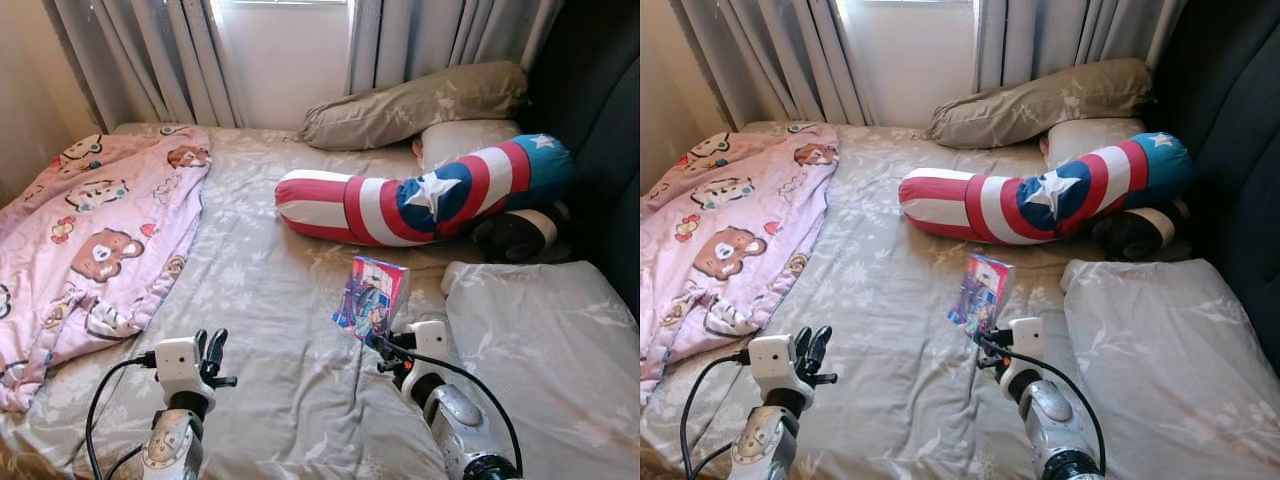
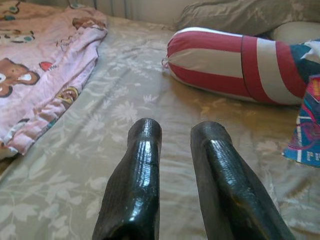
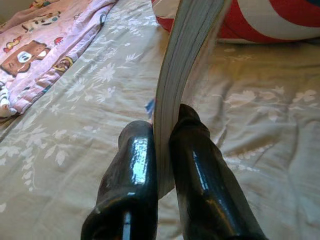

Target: Clean up the room

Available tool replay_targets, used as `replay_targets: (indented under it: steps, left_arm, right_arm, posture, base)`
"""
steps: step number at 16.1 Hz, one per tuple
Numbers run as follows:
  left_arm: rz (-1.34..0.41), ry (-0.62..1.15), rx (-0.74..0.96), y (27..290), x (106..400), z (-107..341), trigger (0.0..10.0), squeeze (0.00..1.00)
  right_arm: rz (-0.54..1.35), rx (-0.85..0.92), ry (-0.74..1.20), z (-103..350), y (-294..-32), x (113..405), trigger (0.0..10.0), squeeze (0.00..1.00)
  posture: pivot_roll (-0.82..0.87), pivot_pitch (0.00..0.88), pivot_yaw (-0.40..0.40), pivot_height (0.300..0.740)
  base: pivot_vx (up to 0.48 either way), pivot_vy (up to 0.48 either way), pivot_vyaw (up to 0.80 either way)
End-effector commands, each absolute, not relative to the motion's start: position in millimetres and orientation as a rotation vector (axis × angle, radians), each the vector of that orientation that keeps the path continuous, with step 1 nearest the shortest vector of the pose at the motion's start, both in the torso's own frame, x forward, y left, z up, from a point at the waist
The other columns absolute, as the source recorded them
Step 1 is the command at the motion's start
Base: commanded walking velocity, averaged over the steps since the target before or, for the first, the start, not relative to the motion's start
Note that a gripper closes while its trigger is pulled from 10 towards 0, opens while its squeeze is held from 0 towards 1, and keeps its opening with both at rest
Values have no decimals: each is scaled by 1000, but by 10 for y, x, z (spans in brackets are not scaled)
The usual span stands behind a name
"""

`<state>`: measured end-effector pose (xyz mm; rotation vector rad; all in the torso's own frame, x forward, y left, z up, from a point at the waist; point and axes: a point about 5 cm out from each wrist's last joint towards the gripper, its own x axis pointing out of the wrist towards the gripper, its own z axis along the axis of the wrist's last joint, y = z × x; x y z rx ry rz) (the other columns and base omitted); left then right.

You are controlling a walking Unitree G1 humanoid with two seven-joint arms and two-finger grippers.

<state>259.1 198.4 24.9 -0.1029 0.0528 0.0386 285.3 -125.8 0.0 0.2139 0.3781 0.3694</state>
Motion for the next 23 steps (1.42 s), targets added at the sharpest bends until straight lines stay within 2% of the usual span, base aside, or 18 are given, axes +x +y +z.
replay_targets:
  steps: [1, 15, 18, 23]
  left_arm:
    - [40, 51, -106, 1978, 2613, 265, 10000, 0]
    - [45, 45, -105, 2006, 2642, 310, 10000, 0]
    - [40, 48, -105, 2004, 2641, 312, 10000, 0]
    - [28, 51, -115, 1980, 2645, 311, 10000, 0]
  right_arm:
    - [370, 199, 327, 86, -1258, 2911, 10000, 0]
    - [381, 187, 392, -3, -1250, 2858, 10000, 0]
    - [435, 178, 413, -39, -1192, 2816, 10000, 0]
    - [413, 202, 424, -68, -1199, 2790, 10000, 0]
  posture:
    - [40, 0, 15, 687]
    - [47, 0, 11, 672]
    - [49, 0, 11, 649]
    - [53, 0, 14, 649]
  base:
    - [0, 0, 0]
    - [0, 0, 0]
    - [0, 0, 0]
    - [0, 0, 0]
